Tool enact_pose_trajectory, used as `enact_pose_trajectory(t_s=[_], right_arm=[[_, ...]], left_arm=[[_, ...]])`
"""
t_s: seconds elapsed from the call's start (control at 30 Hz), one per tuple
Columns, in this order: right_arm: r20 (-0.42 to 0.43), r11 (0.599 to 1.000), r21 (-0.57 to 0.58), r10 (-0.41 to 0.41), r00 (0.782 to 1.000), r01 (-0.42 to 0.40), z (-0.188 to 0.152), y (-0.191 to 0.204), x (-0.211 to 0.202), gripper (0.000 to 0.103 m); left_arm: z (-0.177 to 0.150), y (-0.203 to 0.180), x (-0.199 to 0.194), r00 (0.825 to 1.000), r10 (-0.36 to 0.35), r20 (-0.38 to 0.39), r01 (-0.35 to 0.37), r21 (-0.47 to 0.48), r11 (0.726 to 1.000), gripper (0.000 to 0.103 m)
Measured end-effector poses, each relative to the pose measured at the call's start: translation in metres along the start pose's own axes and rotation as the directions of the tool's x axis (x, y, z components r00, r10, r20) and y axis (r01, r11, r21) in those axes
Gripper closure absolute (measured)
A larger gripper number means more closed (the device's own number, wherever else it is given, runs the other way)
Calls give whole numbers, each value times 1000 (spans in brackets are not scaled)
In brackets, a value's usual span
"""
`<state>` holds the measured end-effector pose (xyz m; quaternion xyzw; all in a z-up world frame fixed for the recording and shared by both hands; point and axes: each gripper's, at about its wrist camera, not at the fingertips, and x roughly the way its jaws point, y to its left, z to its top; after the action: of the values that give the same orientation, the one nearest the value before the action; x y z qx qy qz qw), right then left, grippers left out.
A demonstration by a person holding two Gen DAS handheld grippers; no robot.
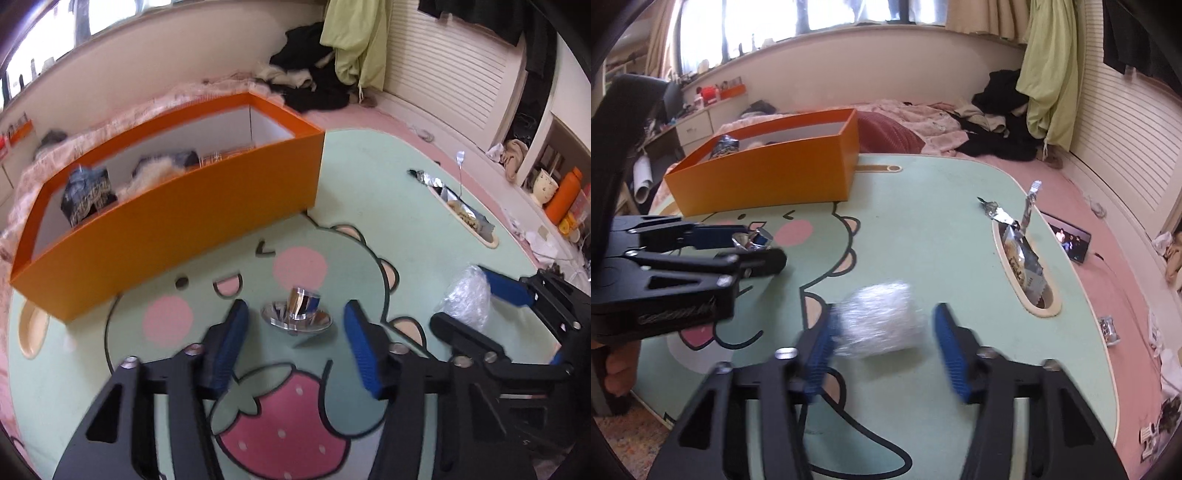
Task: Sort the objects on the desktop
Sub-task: 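Grasp the bubble-wrap bundle with the right tool while the left tool grasps the silver cup, then carry the bubble wrap into the box with the right tool while the left tool carries the silver cup in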
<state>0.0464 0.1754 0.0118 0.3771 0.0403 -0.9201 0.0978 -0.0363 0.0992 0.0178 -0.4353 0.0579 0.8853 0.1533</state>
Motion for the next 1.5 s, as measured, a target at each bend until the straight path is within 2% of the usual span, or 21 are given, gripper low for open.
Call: enact_pose_trajectory(t_s=[0.1, 0.2, 0.43, 0.57, 0.73, 0.83, 0.97, 1.0, 1.03, 1.07, 1.1, 1.17, 1.23, 1.3, 1.37, 1.5], right_arm=[[2, 999, -39, 30, 1000, -30, -1, 8, -1, 71], [-7, 996, -63, 60, 998, -60, 0, 14, -1, 71], [-51, 982, -58, 175, 983, -178, 17, 29, -1, 71], [-35, 974, -50, 219, 975, -220, 53, 34, -3, 71], [4, 975, -55, 216, 976, -215, 119, 45, 8, 71], [-6, 974, -38, 223, 975, -223, 152, 56, 29, 71], [-52, 974, -17, 224, 973, -225, 174, 68, 65, 69], [-63, 975, -16, 219, 974, -220, 176, 70, 72, 59], [-88, 976, -17, 215, 973, -218, 177, 72, 83, 48], [-101, 978, -19, 205, 973, -208, 178, 72, 89, 42], [-98, 983, -18, 179, 979, -182, 178, 69, 94, 40], [-80, 984, -17, 174, 981, -176, 176, 66, 96, 37], [-62, 987, -19, 160, 985, -161, 174, 63, 88, 26], [-24, 989, -32, 146, 989, -147, 171, 63, 76, 19], [25, 994, -51, 100, 995, -99, 167, 62, 59, 15], [66, 996, -59, 74, 995, -70, 152, 59, 31, 14]], left_arm=[[-5, 3, -6, 999, -28, 18, 29, -15, 999, 65], [-13, 11, -17, 998, -24, 53, 25, -25, 999, 65], [-13, 38, -53, 990, -35, 136, 47, -89, 995, 65], [3, 63, -74, 982, -13, 186, 36, -121, 992, 65], [35, 101, -77, 981, 32, 192, 1, -173, 985, 65], [60, 122, -66, 983, 68, 171, -34, -197, 980, 65], [81, 142, -37, 989, 101, 111, -74, -226, 971, 65], [82, 143, -29, 990, 105, 93, -81, -228, 970, 64], [84, 147, -16, 995, 88, 49, -74, -234, 969, 57], [83, 148, -10, 997, 76, 27, -67, -240, 968, 52], [83, 152, -4, 995, 97, 8, -92, -257, 962, 49], [80, 155, -2, 993, 118, 16, -109, -267, 958, 34], [77, 158, -7, 991, 129, 42, -112, -282, 953, 33], [69, 158, -21, 988, 112, 104, -77, -293, 953, 32], [64, 156, -35, 985, 100, 139, -56, -294, 954, 24], [50, 148, -64, 972, 159, 171, -99, -316, 944, 23]])
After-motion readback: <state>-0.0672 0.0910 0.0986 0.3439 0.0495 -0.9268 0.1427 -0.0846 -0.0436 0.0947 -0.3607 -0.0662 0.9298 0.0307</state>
